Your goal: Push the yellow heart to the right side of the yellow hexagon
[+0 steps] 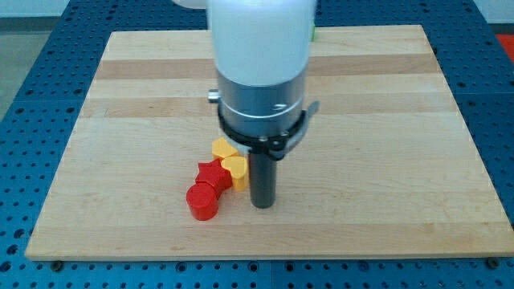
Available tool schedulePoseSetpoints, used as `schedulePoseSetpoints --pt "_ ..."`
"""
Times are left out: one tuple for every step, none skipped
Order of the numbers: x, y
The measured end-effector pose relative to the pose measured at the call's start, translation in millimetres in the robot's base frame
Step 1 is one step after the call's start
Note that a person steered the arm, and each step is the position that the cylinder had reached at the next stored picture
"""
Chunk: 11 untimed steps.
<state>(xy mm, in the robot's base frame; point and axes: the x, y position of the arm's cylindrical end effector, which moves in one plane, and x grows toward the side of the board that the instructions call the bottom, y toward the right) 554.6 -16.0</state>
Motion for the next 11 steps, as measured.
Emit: schedulePoseSetpoints --pt "-4.5 -11.0" --pt "-6.4 -19.0" --pt "-6.4 -30.2" --pt "-14.7 -35.5" --pt "-29.2 -35.5" --pt "-39.8 -35.5" --pt "-40.8 -35.5" --pt "-41.2 -35.5" --pt "-43.5 -30.0" --pt "-50.4 -20.7" --pt "-57.9 -14.2"
